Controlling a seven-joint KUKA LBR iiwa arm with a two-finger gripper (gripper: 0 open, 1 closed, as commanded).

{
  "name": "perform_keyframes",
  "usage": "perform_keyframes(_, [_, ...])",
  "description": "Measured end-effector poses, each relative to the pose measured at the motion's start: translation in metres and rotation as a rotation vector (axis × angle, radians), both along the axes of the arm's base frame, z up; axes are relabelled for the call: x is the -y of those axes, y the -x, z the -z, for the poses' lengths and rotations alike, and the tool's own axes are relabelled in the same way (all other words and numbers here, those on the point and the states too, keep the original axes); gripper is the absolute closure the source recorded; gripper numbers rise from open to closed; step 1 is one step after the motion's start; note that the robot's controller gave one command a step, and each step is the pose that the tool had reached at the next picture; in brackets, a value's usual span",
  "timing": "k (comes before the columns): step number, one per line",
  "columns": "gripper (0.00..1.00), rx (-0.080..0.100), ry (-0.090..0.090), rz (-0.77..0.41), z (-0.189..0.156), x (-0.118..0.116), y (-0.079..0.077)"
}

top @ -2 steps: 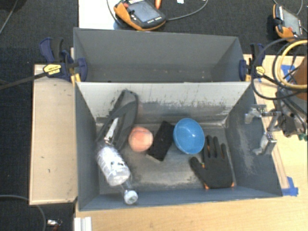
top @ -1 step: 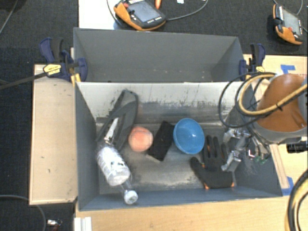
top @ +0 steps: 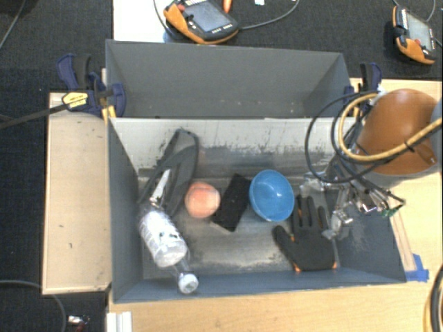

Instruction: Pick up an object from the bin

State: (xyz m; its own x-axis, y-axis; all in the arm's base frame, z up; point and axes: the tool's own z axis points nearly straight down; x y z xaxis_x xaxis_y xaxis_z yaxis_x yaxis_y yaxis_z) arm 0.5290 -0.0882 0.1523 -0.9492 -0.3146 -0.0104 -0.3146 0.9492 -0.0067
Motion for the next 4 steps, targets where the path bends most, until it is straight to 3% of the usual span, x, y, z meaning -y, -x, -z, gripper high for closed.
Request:
perform_keyframes(1, [0.00, -0.012, -0.007, 0.362, 0.049, -0.027, 0.037])
perform_keyframes(2, [0.00, 0.004, 0.003, -0.290, 0.081, -0.042, 0.029])
perform_keyframes(3, [1.00, -0.003, -0.009, 0.611, 0.081, -0.006, 0.038])
perform_keyframes(4, [1.00, -0.004, -0.009, 0.625, 0.082, -0.001, 0.039])
